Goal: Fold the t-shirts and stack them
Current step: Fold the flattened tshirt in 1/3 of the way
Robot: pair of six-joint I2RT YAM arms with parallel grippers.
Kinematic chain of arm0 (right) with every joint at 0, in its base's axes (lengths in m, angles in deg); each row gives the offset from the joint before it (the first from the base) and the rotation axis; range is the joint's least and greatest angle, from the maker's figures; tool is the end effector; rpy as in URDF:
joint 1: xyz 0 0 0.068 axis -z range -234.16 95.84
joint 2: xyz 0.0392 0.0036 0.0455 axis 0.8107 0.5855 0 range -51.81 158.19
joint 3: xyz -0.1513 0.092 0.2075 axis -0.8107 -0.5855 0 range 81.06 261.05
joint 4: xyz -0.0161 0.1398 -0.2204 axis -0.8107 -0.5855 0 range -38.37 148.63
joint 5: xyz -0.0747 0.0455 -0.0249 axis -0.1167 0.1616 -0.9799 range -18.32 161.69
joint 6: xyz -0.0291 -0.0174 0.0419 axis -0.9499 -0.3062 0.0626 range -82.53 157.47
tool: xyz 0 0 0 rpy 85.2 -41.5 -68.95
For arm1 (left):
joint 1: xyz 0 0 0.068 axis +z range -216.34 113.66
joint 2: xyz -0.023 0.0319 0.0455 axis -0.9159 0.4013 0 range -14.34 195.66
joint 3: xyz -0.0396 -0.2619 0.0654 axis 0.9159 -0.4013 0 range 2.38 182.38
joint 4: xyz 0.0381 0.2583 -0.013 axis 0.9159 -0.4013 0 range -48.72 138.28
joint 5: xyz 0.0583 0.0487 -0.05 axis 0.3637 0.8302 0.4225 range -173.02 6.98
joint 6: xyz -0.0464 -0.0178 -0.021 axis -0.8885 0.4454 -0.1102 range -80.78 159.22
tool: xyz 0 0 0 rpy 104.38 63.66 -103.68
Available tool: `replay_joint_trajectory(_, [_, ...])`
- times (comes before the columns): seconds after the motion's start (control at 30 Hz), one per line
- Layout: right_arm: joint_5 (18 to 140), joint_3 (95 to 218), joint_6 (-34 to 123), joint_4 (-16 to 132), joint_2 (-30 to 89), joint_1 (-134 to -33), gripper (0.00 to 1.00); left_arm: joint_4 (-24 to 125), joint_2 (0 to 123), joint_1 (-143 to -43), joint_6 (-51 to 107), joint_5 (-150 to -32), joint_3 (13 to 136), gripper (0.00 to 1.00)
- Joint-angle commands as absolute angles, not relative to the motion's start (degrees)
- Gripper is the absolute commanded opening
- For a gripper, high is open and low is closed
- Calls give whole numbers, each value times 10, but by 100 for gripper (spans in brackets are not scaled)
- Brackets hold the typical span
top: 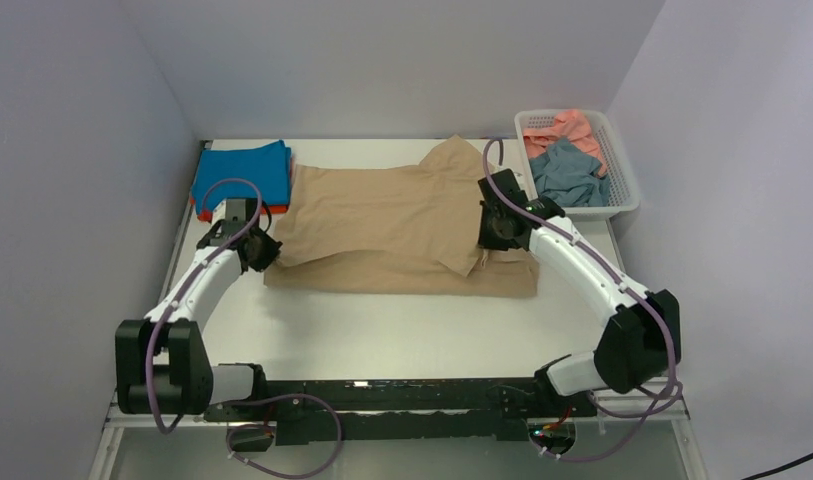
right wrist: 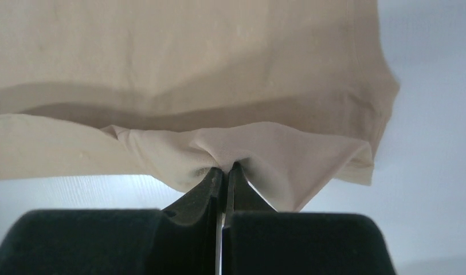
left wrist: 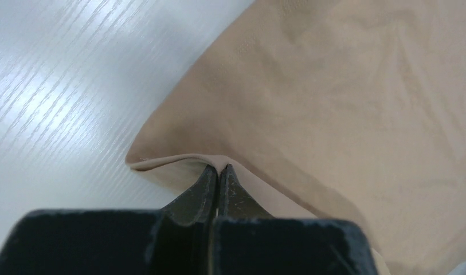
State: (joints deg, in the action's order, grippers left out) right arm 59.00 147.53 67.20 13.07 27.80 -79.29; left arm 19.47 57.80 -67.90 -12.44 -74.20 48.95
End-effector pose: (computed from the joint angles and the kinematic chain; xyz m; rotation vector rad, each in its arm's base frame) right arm 0.2579 0.1124 0.2829 0.1822 2.5517 0.0778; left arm 0.2496 -0.0013 0.2244 -1.1205 2.2503 -0.1883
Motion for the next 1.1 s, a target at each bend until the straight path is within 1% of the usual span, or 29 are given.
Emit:
replay_joint_trajectory(0.0, [603,1530,635,178,320,-772,0,220,624,-674,-111,-741,533,0])
replay_joint_trajectory(0.2, [618,1596,600,182,412,-745,1,227,667,-665,-114,-725,547,0])
replay_joint_trajectory(0.27, [624,1625,589,180,456,-736,3,227,687,-664,-114,-727,557,0])
replay_joint_trajectory(0.3, [621,1639,585,177,477,-733,6,227,695,-664,-111,-729,562,0])
replay_joint_trajectory(0.33, [616,1655,578,177,497,-731,7,226,705,-664,-110,-729,568,5])
replay_joint_trajectory(0.37, [612,1668,567,188,518,-728,9,225,713,-664,-109,-728,573,18])
replay_joint_trajectory(0.4, [607,1686,557,193,539,-725,10,226,719,-664,-105,-729,579,27])
replay_joint_trajectory(0.43, [600,1710,552,194,565,-721,15,226,724,-664,-103,-729,585,38])
replay_joint_trajectory(0.47, [591,1736,547,192,592,-719,26,224,728,-664,-99,-729,593,53])
replay_joint_trajectory(0.5, [580,1767,546,182,616,-714,41,217,730,-664,-97,-728,604,67])
replay_joint_trajectory(0.53, [574,1797,549,168,638,-713,47,205,730,-664,-98,-726,615,85])
replay_joint_trajectory(0.57, [571,1826,550,154,653,-713,53,199,725,-664,-93,-725,624,97])
replay_joint_trajectory(0.6, [572,1841,548,148,657,-714,61,194,717,-664,-90,-725,630,99])
replay_joint_trajectory(0.63, [576,1840,544,153,649,-716,69,187,705,-664,-86,-723,635,99])
replay_joint_trajectory(0.67, [584,1823,542,168,632,-717,86,186,690,-664,-79,-724,634,100])
replay_joint_trajectory(0.7, [594,1785,541,184,599,-719,98,186,677,-664,-73,-731,630,99])
replay_joint_trajectory(0.77, [621,1726,548,221,552,-721,100,191,656,-664,-53,-768,625,99])
replay_joint_trajectory(0.9, [718,1549,574,315,447,-721,100,238,648,-676,-4,-883,598,100])
replay_joint_trajectory(0.97, [766,1495,579,358,427,-722,100,256,656,-691,9,-915,588,99])
replay_joint_trajectory(1.07, [804,1460,587,398,427,-723,100,256,671,-710,19,-913,581,99])
